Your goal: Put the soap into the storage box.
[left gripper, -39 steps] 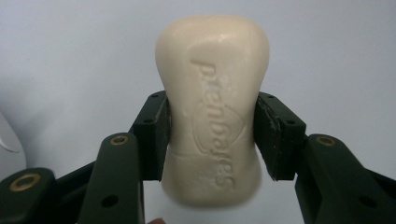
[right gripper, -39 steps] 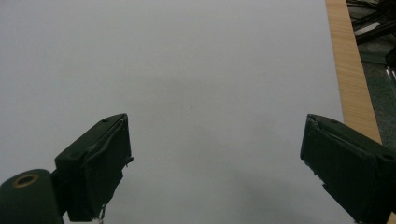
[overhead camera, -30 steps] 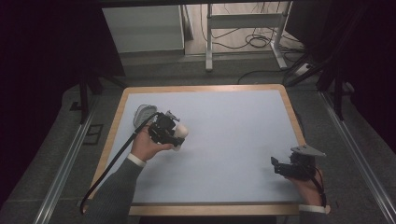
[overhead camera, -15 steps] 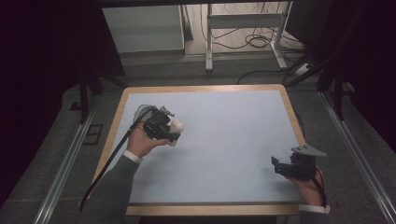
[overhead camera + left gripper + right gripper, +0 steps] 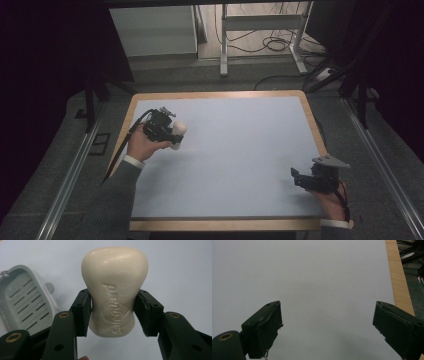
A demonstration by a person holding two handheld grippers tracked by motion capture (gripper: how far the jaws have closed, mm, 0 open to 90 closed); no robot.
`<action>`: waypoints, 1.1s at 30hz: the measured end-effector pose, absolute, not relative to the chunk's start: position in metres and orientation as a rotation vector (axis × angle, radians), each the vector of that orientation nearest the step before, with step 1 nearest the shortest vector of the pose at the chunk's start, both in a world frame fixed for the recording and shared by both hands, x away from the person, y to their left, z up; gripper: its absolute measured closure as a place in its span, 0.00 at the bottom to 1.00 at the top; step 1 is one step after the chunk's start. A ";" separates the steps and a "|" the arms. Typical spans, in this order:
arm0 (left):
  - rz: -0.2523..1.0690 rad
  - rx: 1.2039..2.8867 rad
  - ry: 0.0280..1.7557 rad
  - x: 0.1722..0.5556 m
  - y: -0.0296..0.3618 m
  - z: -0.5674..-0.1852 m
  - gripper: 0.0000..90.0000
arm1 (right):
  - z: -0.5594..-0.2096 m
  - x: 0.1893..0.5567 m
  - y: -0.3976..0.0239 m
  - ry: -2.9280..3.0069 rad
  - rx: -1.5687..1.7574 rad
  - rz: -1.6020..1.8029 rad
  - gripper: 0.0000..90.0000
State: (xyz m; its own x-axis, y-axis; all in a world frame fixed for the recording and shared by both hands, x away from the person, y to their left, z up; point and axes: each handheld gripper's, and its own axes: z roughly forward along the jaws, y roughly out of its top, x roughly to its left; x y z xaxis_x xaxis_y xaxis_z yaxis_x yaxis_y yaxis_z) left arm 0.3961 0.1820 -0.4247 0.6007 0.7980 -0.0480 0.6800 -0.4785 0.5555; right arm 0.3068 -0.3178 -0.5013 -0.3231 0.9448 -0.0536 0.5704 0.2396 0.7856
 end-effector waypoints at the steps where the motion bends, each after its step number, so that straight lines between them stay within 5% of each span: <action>1: 0.297 2.288 1.179 0.397 0.184 -0.424 0.55 | -0.501 0.307 -0.318 1.985 1.381 0.920 0.10; 33: 0.326 2.222 1.367 0.422 0.231 -0.426 0.55 | -0.502 0.307 -0.319 1.982 1.388 0.916 0.10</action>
